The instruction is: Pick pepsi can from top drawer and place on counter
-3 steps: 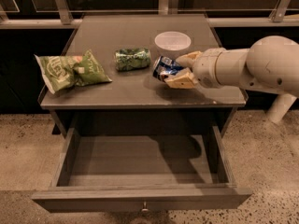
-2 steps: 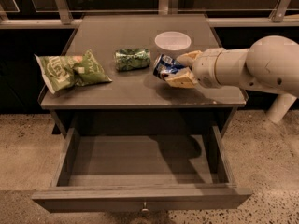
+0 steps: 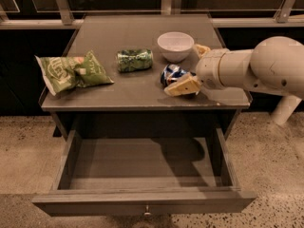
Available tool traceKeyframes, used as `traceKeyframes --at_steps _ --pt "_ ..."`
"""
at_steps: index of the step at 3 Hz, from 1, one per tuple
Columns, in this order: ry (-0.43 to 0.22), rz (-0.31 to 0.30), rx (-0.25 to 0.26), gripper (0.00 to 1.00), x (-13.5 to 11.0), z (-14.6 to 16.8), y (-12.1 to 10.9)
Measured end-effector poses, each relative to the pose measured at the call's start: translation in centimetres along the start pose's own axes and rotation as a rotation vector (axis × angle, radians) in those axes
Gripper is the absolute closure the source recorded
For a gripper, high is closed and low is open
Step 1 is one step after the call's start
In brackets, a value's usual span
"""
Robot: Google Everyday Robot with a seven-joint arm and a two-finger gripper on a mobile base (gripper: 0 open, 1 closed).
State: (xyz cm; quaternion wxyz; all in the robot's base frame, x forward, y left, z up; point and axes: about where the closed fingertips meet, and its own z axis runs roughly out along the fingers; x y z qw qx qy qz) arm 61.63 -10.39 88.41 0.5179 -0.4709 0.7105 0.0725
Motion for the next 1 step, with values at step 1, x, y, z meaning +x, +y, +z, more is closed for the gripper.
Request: traceKeyframes --at_steps 1 --pt "0.0 0.0 0.0 0.0 0.0 0.0 0.0"
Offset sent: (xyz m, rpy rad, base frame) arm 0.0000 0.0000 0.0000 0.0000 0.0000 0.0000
